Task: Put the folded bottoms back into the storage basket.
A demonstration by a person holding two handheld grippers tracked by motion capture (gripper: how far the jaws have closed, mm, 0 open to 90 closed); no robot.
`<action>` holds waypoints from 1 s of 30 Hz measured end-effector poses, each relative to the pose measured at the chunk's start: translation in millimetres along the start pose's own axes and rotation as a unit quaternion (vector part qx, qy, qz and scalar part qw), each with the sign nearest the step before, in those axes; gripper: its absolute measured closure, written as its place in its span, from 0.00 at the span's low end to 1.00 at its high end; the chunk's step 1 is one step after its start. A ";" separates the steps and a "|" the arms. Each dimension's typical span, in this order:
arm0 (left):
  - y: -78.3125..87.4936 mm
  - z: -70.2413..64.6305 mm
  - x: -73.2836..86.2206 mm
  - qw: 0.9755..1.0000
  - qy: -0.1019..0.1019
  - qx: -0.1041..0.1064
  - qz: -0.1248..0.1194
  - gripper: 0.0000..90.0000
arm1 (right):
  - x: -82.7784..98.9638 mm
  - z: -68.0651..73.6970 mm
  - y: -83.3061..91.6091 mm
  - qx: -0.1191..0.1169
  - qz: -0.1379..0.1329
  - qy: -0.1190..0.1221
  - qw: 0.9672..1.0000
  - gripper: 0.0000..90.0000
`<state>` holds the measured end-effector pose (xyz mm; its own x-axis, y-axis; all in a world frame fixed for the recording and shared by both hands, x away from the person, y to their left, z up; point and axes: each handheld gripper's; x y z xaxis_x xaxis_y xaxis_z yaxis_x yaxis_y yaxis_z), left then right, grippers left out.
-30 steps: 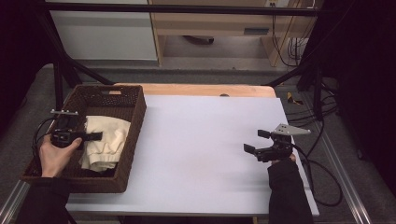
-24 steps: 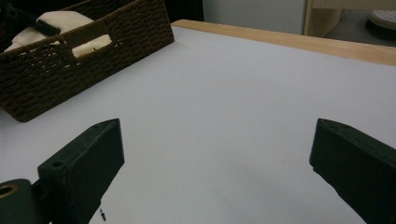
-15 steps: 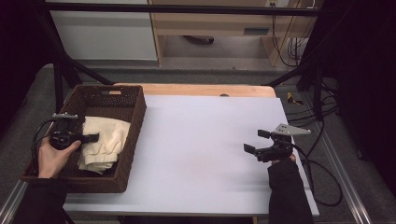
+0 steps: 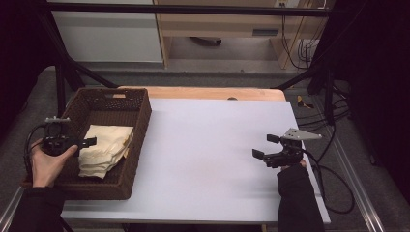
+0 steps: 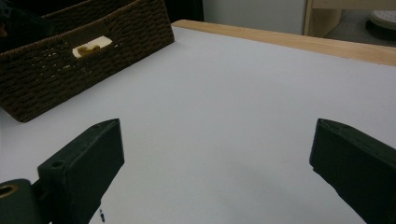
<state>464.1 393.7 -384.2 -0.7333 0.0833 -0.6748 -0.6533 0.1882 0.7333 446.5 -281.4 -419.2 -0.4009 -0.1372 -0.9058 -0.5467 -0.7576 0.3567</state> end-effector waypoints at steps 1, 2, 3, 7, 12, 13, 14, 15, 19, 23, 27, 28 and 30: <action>1.4 -0.7 -0.2 1.000 0.002 0.003 -0.004 0.05 | 0.0 -0.1 0.0 0.000 0.000 0.000 1.000 0.04; 3.0 -1.9 -0.6 1.000 0.002 0.009 -0.009 0.05 | 0.0 -0.1 0.0 0.000 0.000 0.000 1.000 0.04; 4.2 -3.6 -0.9 1.000 0.002 0.011 -0.013 0.04 | 0.0 -0.1 0.0 0.000 0.000 0.000 1.000 0.04; 8.6 -12.3 -2.1 1.000 -0.012 0.016 -0.016 0.03 | 0.0 0.0 0.0 0.000 0.000 0.000 1.000 0.04; 14.9 -25.2 -5.3 0.999 -0.025 0.029 -0.030 0.03 | 0.0 -0.1 0.0 0.000 0.000 0.000 1.000 0.04; 15.8 -27.4 -5.8 0.999 -0.026 0.032 -0.031 0.03 | 0.0 -0.2 0.0 0.001 0.000 0.000 1.000 0.04; 17.1 -30.3 -6.7 0.998 -0.030 0.033 -0.033 0.03 | 0.0 -0.1 0.0 0.000 0.000 0.000 1.000 0.04; 18.4 -33.2 -7.5 0.998 -0.034 0.035 -0.035 0.03 | 0.0 0.0 0.0 0.000 0.000 0.000 1.000 0.04; 23.6 -45.2 -9.7 0.997 -0.046 0.044 -0.049 0.03 | -0.1 0.0 0.3 0.000 -0.001 0.000 1.000 0.04; 27.7 -56.5 -10.9 0.995 -0.058 0.049 -0.060 0.03 | 0.0 0.1 -0.1 -0.001 0.000 0.000 1.000 0.04; 31.3 -66.3 -12.1 0.994 -0.064 0.055 -0.070 0.03 | 0.0 0.0 -0.1 0.000 -0.001 0.000 1.000 0.04; 32.2 -68.6 -12.4 0.994 -0.064 0.057 -0.072 0.03 | 0.0 0.0 -0.2 0.000 -0.001 0.000 1.000 0.04; 33.9 -73.6 -12.8 0.993 -0.068 0.061 -0.079 0.03 | 0.0 0.1 -0.3 -0.001 0.000 0.000 1.000 0.04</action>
<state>437.4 327.0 -344.6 -0.5856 0.1739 -0.7917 -0.7242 0.3266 0.6074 446.6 -281.1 -419.3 -0.4004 -0.1366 -0.9061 -0.5456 -0.7588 0.3556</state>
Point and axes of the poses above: each handheld gripper's, and its own axes: y roughly backward along the jaws, x roughly out of its underside, z roughly to its left, and after that the axes turned 3 degrees about -x, right-handed
